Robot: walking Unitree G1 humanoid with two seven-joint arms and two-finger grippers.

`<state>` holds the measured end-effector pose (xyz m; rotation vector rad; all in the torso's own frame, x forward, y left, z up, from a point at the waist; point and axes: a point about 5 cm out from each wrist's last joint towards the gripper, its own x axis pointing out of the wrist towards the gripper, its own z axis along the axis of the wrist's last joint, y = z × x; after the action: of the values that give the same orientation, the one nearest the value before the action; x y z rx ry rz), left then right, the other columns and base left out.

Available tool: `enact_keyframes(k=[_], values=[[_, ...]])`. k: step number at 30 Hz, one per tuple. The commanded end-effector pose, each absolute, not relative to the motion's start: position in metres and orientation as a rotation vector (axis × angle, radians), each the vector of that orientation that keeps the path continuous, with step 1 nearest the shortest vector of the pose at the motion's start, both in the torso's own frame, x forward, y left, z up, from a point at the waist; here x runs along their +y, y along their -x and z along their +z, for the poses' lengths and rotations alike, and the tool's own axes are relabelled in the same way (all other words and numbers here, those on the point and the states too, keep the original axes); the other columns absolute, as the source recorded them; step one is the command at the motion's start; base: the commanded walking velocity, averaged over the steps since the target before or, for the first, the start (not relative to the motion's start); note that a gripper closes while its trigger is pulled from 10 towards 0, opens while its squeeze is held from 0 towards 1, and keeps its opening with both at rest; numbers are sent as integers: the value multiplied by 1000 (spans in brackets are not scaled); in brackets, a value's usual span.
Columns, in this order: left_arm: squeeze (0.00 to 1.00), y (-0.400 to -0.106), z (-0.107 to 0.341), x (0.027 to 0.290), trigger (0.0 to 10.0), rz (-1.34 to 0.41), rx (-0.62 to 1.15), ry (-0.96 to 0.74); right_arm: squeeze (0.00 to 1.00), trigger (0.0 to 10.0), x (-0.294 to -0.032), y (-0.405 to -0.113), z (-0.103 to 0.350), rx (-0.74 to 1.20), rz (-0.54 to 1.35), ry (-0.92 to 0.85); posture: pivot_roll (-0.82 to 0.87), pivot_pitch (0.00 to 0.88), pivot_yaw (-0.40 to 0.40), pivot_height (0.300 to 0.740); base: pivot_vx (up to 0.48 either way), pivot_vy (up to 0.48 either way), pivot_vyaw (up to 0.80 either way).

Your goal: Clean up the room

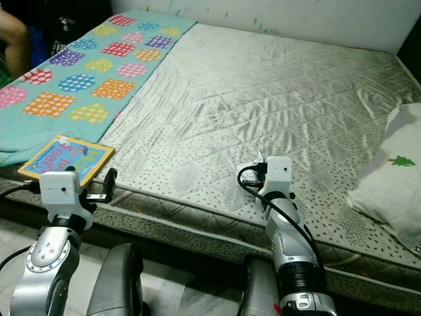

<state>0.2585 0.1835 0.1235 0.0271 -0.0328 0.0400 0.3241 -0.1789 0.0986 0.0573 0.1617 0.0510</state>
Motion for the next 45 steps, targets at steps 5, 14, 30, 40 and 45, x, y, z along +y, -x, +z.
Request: enact_keyframes(k=[5, 14, 30, 40, 45], values=[[0, -264, 124, 187, 10000, 53, -54, -37, 0, 0, -182, -309, 115, 59, 116, -16, 20, 0, -37, 522, 0, 0, 0], [0, -278, 132, 191, 10000, 70, -108, -33, 0, 10000, -169, -314, 159, -104, 171, -19, -7, 0, -33, 522, 0, 0, 0], [0, -274, 137, 210, 10000, 107, -126, -74, 0, 10000, -155, -324, 167, -136, 163, -88, 43, 0, -27, 603, 0, 0, 0], [0, -269, 131, 200, 10000, 106, -119, -36, 0, 10000, -152, -323, 171, -138, 182, -81, 32, 0, -52, 666, 0, 0, 0], [0, -262, 129, 193, 10000, 48, -100, -10, 0, 10000, -156, -318, 167, -121, 158, -88, 23, 0, -40, 690, 0, 0, 0]])
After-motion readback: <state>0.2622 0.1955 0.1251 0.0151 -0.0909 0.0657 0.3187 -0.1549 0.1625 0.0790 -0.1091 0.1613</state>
